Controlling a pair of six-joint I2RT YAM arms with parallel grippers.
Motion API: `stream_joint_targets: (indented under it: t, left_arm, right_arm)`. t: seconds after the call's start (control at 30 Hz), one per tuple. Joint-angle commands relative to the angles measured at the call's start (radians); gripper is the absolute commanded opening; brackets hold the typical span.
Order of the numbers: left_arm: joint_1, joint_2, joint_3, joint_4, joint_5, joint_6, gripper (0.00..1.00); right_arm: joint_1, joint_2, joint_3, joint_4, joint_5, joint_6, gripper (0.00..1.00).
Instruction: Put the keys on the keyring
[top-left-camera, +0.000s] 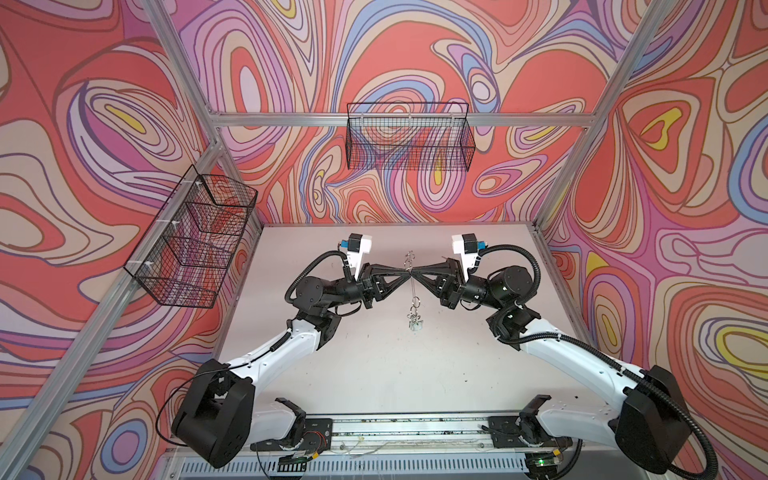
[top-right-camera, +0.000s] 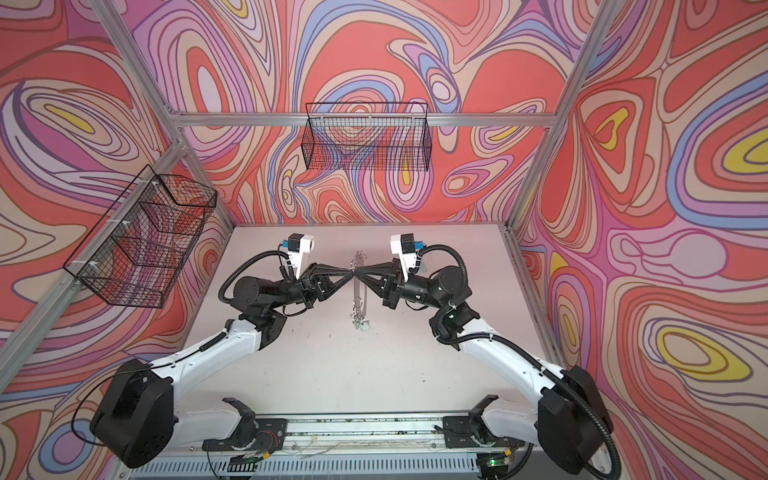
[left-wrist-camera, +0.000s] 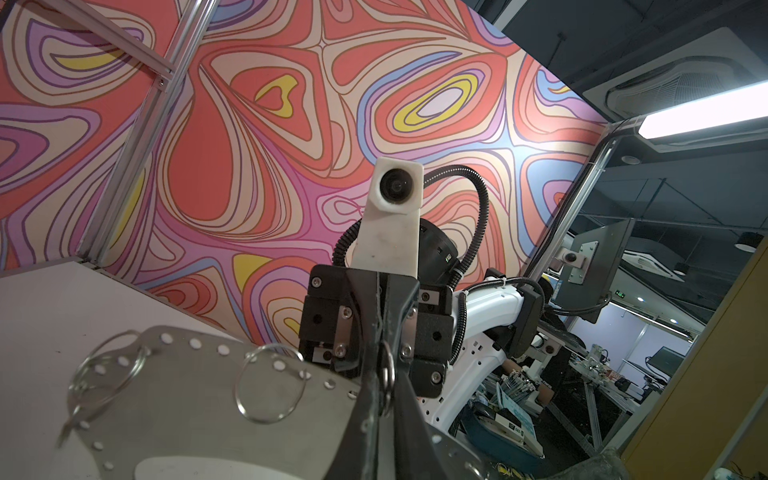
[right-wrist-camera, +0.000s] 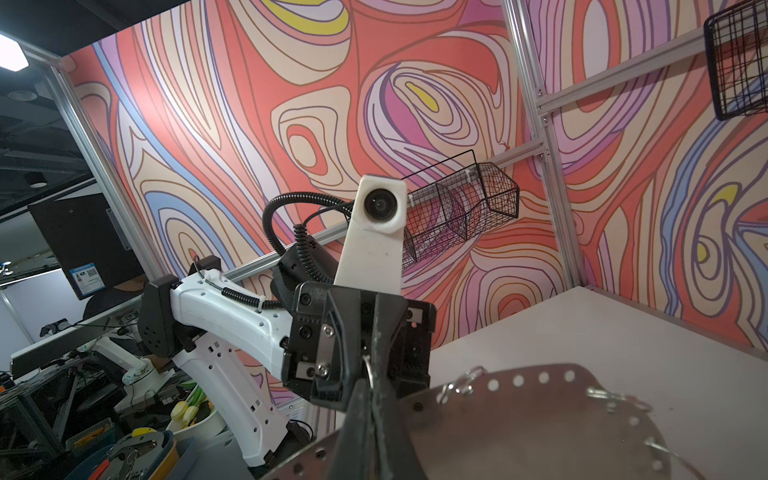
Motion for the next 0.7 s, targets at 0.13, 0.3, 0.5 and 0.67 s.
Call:
stream_joint_targets:
  t: [0.13, 0.3, 0.5, 0.67]
  left_arm:
    - [-0.013, -0.055, 0.028, 0.091, 0.035, -0.009, 0.13]
    - [-0.015, -0.045, 0.032, 0.09, 0.034, -0.011, 0.1]
    - [-0.031, -0.021, 0.041, 0.091, 0.044, -0.005, 0.04]
    - [-0.032, -0.018, 0.031, 0.088, 0.041, 0.011, 0.0]
  right_arm:
    - [-0.019, 0.022, -0.003, -0.014, 0.019, -0.009, 0.0]
    - [-0.02, 0.027, 0.0, -0.009, 0.015, -0.004, 0.0]
    - [-0.02, 0.033, 0.0, -0.005, 0.009, 0.003, 0.0]
    - [-0.02, 0.021, 0.0, -0.012, 0.017, 0.0, 0.0]
